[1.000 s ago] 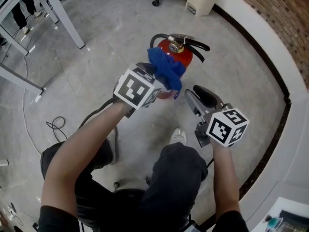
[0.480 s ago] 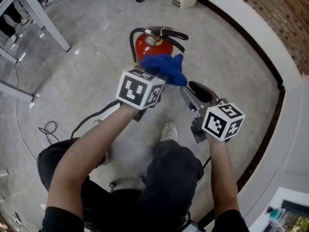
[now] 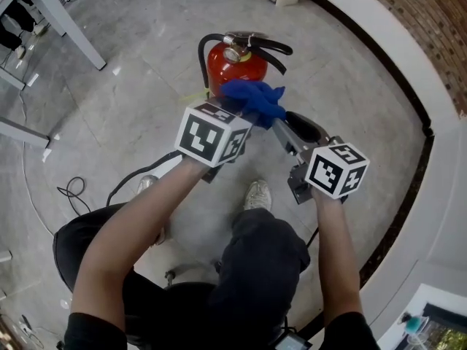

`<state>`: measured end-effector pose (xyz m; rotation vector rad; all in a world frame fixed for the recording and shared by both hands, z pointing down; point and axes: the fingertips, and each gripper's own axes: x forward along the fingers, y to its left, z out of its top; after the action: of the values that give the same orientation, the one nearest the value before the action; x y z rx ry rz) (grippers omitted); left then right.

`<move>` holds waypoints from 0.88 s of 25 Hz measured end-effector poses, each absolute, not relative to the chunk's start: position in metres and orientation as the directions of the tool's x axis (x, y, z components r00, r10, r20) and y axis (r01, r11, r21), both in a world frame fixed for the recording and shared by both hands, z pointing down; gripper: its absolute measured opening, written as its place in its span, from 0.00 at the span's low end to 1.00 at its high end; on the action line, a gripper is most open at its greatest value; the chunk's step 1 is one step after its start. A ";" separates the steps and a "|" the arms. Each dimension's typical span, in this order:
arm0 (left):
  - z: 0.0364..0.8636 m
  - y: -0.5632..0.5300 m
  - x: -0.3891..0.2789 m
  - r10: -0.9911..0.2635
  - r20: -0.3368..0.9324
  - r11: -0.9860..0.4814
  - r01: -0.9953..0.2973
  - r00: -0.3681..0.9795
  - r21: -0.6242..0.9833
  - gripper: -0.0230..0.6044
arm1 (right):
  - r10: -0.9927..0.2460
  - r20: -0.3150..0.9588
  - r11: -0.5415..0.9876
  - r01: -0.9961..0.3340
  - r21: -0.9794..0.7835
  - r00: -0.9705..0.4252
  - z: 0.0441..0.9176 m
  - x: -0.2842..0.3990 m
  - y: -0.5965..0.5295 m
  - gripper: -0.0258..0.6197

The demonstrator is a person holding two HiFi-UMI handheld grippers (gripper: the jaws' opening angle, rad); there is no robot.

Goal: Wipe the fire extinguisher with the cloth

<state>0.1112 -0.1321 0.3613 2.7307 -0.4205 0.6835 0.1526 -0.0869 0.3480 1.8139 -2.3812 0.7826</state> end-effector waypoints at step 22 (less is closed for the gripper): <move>0.374 -0.273 0.023 -0.410 0.549 -0.835 -0.542 0.728 0.095 0.19 | -0.824 0.371 0.342 -0.899 -0.275 -0.427 0.358 0.087 -0.136 0.26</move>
<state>0.0231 -0.2725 0.3737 2.6835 -0.7524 0.7665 0.0871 -0.1357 0.3582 1.5777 -2.4327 0.6642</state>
